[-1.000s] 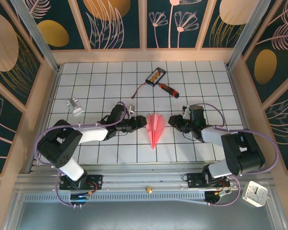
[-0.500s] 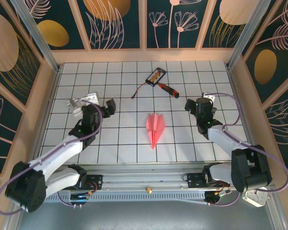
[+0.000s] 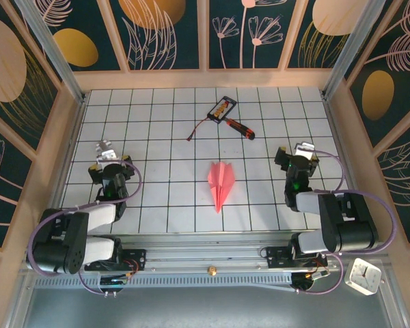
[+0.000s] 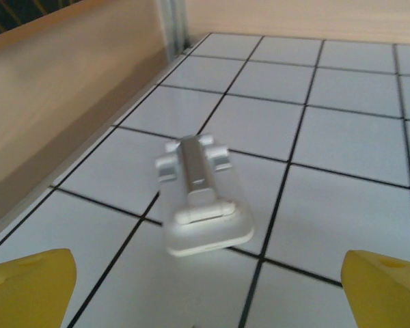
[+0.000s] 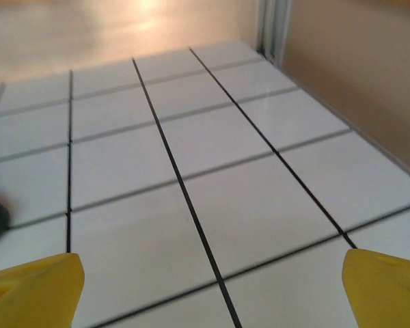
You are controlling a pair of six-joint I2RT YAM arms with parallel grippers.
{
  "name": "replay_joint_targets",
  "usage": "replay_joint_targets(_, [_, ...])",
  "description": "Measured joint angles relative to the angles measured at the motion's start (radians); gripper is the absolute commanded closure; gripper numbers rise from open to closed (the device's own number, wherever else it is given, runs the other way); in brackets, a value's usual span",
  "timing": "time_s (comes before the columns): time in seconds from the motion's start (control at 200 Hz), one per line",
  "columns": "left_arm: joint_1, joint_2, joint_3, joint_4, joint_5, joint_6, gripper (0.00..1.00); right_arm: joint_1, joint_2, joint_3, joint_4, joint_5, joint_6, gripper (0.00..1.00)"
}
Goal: Fold a paper plane with a square sheet of paper (pick it up from the middle)
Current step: Reset both arms
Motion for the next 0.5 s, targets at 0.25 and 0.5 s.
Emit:
replay_joint_targets(0.25, [0.082,0.111,0.014,0.241,0.137,0.012,0.01,-0.08,0.109,-0.11,0.348,-0.136,-0.02,0.02])
replay_joint_targets(0.5, [0.125,0.225,-0.006,0.395,0.265,0.018,0.01,-0.095,0.179,-0.103,0.406,-0.168,-0.017,0.01])
